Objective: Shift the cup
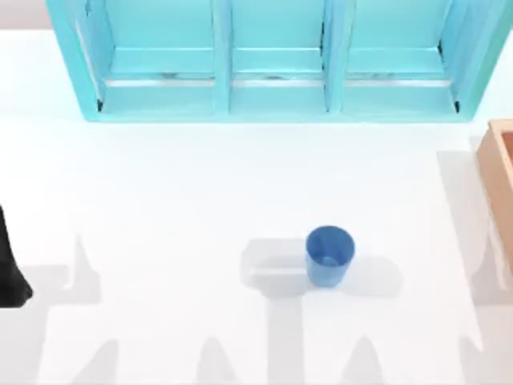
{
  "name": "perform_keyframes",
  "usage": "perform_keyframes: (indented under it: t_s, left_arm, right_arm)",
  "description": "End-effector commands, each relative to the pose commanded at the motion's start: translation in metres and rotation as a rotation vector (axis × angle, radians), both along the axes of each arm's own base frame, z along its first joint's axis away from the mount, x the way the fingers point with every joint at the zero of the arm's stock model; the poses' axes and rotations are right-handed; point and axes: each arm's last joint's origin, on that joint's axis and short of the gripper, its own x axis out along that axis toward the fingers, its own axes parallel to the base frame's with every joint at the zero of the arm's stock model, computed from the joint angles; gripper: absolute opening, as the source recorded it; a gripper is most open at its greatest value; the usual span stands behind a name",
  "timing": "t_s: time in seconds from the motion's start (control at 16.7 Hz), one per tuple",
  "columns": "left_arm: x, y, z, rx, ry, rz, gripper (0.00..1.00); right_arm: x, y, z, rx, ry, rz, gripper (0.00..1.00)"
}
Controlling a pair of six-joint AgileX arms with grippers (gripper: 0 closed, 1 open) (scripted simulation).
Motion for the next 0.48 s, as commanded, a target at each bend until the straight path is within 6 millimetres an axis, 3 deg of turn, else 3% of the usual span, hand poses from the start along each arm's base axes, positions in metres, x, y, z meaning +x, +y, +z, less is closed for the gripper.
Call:
perform_keyframes:
  t_s: [0.24,0.48]
  left_arm:
    - [0.000,-0.001,0.004,-0.007,0.022,-0.007,1.00]
    - [0.005,-0.006,0.033,-0.052,0.156,-0.044,1.00]
  right_arm:
    - [0.000,0.000,0.000,0.000,0.000,0.000,1.00]
    - [0.000,0.000,0.000,0.000,0.000,0.000,1.00]
